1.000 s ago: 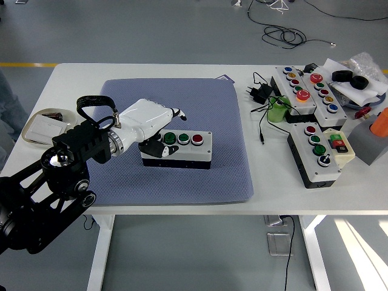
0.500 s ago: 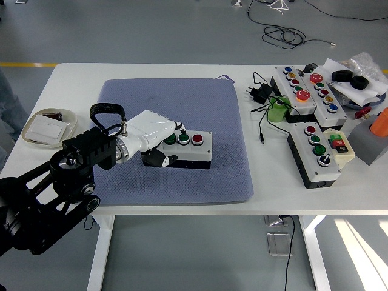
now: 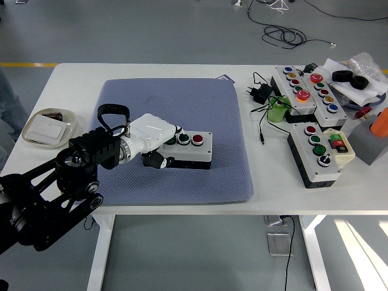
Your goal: Pick up the button,place it on the desk,press the button,press the button
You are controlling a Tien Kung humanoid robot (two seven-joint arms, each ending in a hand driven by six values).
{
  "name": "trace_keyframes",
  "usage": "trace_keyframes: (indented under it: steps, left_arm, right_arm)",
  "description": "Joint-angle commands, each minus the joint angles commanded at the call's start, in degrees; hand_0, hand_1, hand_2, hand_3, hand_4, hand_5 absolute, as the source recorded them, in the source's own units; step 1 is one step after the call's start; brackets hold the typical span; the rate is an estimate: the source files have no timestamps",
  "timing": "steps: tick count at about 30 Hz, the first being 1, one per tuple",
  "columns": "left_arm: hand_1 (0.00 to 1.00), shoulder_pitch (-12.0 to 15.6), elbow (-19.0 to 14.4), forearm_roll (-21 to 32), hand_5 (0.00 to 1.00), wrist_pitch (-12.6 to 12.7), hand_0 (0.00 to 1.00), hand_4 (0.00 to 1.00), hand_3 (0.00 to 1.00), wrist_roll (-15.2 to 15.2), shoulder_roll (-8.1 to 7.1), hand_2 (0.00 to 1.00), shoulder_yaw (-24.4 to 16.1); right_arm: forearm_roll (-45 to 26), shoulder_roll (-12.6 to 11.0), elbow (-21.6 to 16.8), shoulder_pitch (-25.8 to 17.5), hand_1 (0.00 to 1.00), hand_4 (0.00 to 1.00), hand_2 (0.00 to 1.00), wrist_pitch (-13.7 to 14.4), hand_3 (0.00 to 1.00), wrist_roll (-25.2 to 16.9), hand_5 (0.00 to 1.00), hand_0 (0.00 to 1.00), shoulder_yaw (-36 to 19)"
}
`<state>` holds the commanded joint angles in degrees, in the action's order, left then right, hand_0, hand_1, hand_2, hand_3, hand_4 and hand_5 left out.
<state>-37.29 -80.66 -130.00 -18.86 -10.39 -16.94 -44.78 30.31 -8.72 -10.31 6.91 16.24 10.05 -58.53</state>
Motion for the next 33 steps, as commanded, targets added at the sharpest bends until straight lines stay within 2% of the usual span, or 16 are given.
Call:
trace_keyframes:
  steps: [8, 10, 13, 19, 25, 33]
  left_arm:
    - [0.066, -0.1, 0.5, 0.0, 0.252, -0.7, 0.008, 0.64, 0.777, -0.3, 0.14, 0.123, 1.0]
    - [0.066, -0.1, 0.2, 0.0, 0.252, -0.1, 0.008, 0.64, 0.777, -0.4, 0.16, 0.123, 0.6]
    - [0.067, -0.3, -0.6, 0.0, 0.249, 2.0, 0.009, 0.642, 0.793, -0.2, 0.29, 0.123, -0.1]
    - [0.07, -1.0, -1.9, 0.0, 0.249, 3.7, 0.007, 0.641, 0.801, -0.1, 0.96, 0.124, -0.2]
    - [0.071, -2.1, -0.3, 0.0, 0.249, 3.1, 0.009, 0.639, 0.807, -0.2, 2.64, 0.124, 1.0]
    - [0.072, -2.8, 2.4, 0.0, 0.255, 2.7, 0.008, 0.638, 0.806, -0.3, 3.73, 0.124, 1.9]
  right_arm:
    - [0.1, 0.0, 0.0, 0.0, 0.797, 0.412, 0.817, 0.0, 0.751, 0.1, 0.479, 0.787, 0.0]
    - [0.0, 0.0, 0.0, 0.0, 0.797, 0.412, 0.817, 0.0, 0.751, 0.0, 0.479, 0.787, 0.0]
    - [0.1, 0.0, 0.0, 0.1, 0.797, 0.412, 0.817, 0.0, 0.751, 0.0, 0.479, 0.787, 0.0]
    - [0.0, 0.0, 0.0, 0.1, 0.797, 0.412, 0.817, 0.0, 0.751, 0.0, 0.479, 0.787, 0.0]
    - [0.4, -0.1, 0.0, 0.2, 0.797, 0.412, 0.817, 0.0, 0.751, 0.0, 0.479, 0.787, -0.4]
    - [0.4, -0.1, 0.0, 0.2, 0.797, 0.412, 0.817, 0.1, 0.751, 0.1, 0.479, 0.787, -0.3]
